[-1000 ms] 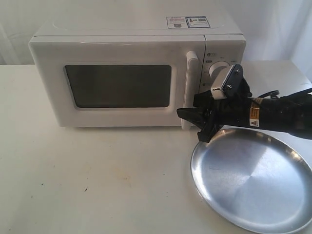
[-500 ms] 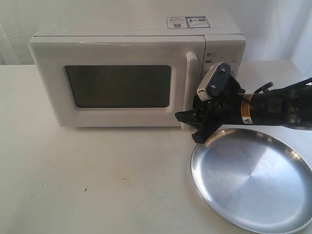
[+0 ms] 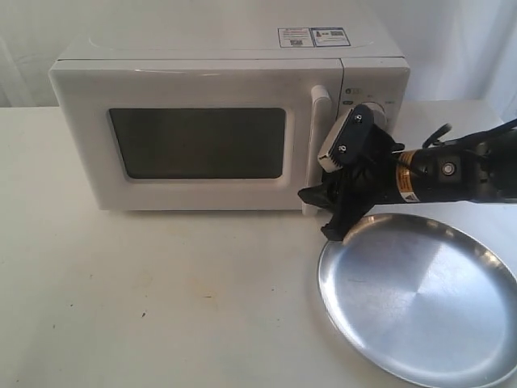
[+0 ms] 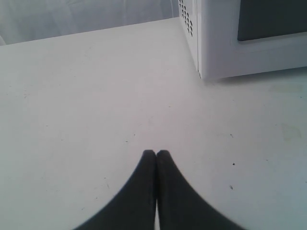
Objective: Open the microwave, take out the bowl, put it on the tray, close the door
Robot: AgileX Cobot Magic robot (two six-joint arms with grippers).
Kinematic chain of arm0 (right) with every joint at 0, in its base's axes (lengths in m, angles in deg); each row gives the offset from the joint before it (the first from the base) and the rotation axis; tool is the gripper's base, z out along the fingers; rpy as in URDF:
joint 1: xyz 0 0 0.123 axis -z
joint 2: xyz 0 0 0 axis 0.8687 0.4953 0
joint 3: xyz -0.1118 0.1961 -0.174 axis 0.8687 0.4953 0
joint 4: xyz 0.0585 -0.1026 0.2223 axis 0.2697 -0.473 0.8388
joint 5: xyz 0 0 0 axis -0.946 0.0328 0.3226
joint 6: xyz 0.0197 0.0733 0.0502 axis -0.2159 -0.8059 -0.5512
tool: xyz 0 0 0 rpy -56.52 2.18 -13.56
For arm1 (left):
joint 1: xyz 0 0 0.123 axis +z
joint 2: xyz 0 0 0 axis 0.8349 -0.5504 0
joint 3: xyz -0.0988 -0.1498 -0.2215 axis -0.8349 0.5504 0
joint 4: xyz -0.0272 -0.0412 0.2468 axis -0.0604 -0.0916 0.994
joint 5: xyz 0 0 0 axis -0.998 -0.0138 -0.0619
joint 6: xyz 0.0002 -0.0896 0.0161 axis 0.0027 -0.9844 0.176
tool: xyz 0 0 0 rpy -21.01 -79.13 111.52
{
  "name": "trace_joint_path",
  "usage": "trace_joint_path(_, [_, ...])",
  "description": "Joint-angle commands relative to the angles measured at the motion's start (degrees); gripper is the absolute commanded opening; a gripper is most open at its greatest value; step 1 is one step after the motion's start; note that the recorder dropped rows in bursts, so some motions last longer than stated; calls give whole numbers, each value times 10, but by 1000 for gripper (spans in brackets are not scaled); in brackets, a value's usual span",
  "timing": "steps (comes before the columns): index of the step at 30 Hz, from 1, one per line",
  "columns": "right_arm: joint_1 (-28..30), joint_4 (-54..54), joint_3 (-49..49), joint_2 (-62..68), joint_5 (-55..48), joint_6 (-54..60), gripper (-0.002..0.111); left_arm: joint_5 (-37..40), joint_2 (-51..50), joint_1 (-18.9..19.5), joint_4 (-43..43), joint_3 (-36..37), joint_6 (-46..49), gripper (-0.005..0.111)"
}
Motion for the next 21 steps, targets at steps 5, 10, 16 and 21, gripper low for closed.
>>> trace_joint_path(5, [49,-8,6,-44,150,-74,0,0,1,0,-2,2,-3,0])
trace_joint_path(10, [79,-46,14,-84,165,-207,0,0,1,0,-2,2,-3,0])
trace_joint_path(16, [69,-197,56,-94,358,-178,0,0,1,0,-2,2,-3,0])
trace_joint_path(21, [62,-197,86,-105,358,-146,0,0,1,0,-2,2,-3,0])
